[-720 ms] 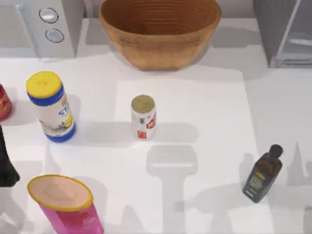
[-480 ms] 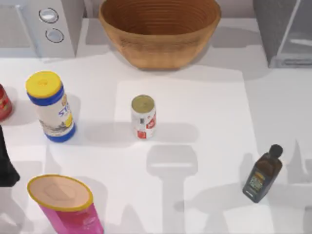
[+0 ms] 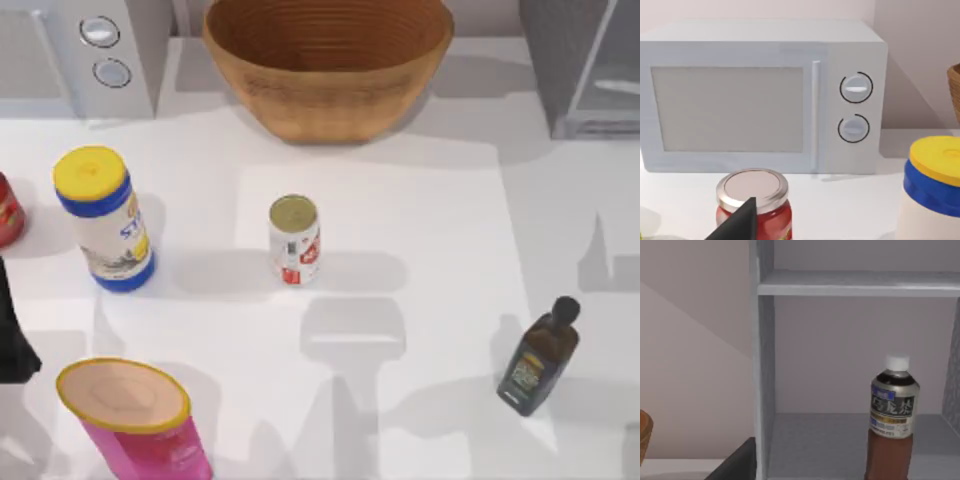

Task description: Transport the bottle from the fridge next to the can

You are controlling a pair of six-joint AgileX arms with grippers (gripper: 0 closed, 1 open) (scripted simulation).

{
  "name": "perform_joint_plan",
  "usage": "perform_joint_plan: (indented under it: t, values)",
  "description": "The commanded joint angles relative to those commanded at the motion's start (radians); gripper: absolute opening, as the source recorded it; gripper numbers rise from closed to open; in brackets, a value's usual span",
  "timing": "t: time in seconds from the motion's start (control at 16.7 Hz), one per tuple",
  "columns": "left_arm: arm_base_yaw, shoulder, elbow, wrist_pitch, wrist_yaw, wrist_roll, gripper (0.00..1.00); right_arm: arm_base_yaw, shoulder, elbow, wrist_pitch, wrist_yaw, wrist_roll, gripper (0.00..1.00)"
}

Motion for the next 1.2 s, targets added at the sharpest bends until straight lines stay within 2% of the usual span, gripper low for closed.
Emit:
perform_joint_plan:
  t: [0.66, 0.9, 1.2]
  values:
    - [0.0, 0.0, 0.0, 0.0, 0.0, 0.0, 1.0, -0.131, 1.231, 0.527, 0.563, -0.122, 0.007, 1.0]
    - [0.0, 0.0, 0.0, 0.0, 0.0, 0.0, 1.0, -0.16, 1.468, 0.655, 0.699, -0.149, 0.007, 1.0]
    - [0.0, 0.0, 0.0, 0.0, 0.0, 0.0, 1.0, -0.169, 1.535, 0.696, 0.743, -0.157, 0.006, 1.0]
